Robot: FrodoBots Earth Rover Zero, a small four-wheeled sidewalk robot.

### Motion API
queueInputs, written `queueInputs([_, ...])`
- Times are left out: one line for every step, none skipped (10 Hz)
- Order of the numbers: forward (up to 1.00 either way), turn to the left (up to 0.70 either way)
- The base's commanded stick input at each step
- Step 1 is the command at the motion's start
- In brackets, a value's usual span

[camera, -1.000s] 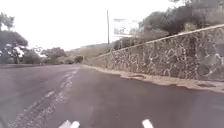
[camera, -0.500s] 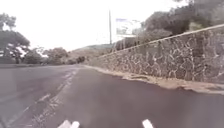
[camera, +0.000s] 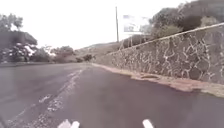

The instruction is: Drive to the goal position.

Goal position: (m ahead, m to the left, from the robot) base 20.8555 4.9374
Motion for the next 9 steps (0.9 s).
queueInputs([0.50,0.00])
queueInputs([0.50,0.00])
queueInputs([0.50,0.47])
queueInputs([0.50,0.50])
queueInputs([0.50,0.50])
queueInputs([0.50,0.50])
queueInputs([0.50,0.50])
queueInputs([0.50,0.24])
queueInputs([0.50,0.00])
